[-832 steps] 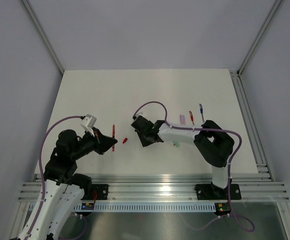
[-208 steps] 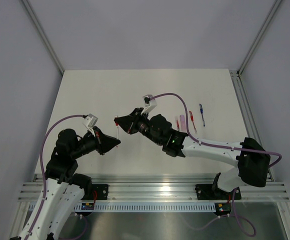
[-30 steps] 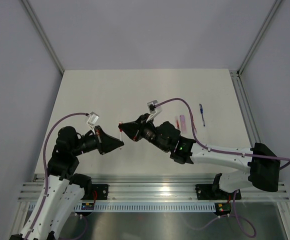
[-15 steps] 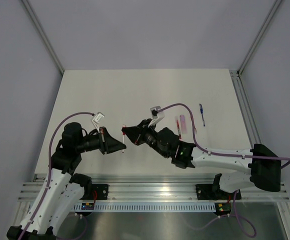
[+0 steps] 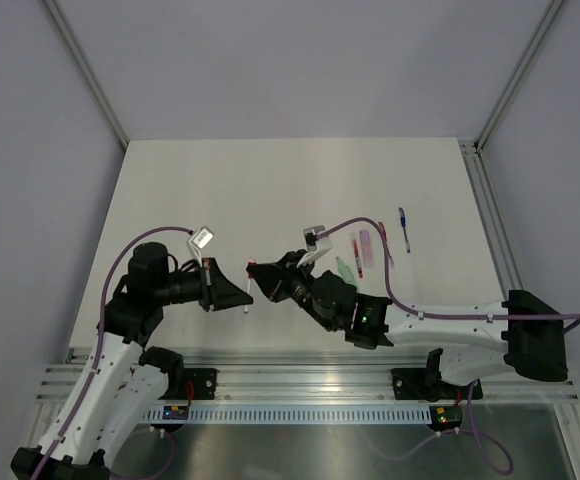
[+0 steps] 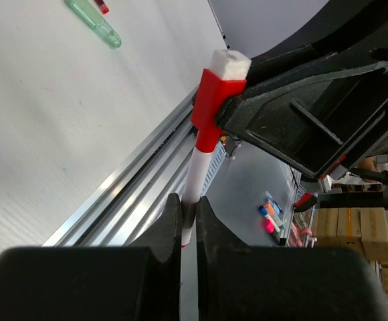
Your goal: Insert the pens into the pen caps
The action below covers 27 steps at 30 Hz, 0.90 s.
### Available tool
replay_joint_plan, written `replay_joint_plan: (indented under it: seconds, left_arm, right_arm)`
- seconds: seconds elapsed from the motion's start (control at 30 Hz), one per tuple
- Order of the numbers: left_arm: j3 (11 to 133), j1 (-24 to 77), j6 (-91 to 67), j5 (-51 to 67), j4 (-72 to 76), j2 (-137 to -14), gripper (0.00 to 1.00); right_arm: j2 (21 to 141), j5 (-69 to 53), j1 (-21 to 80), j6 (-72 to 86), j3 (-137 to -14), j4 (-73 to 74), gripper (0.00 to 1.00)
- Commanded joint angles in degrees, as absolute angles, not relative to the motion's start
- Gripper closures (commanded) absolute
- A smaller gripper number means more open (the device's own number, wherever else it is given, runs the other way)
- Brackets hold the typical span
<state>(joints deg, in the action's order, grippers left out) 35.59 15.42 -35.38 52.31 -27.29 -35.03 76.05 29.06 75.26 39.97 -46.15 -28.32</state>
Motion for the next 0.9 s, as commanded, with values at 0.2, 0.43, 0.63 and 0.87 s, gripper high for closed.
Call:
replay_joint_plan:
  seconds: [0.2, 0.43, 0.63, 0.87]
  left_arm:
    - [42.27, 11.51, -37.35, 34.19, -3.43, -36.12, 1.0]
    - [43.5, 10.64, -37.53, 35.16, -2.28, -37.18, 1.0]
    - [41.75, 9.58, -37.88, 35.59, -1.5, -36.56, 1.0]
    - [38.68, 9.32, -40.24, 40.15, 0.08, -35.77, 1.0]
  right_arm:
    - [81.21, 8.7, 88.15, 41.22, -44.47, -6.85, 1.0]
    - [80.87, 9.66, 89.12, 41.31, -45.18, -4.84, 1.0]
    - [78.93, 10.72, 89.12, 42.27, -43.42, -4.83, 1.0]
    - [77.87, 15.99, 88.51, 40.87, -46.74, -4.4, 1.0]
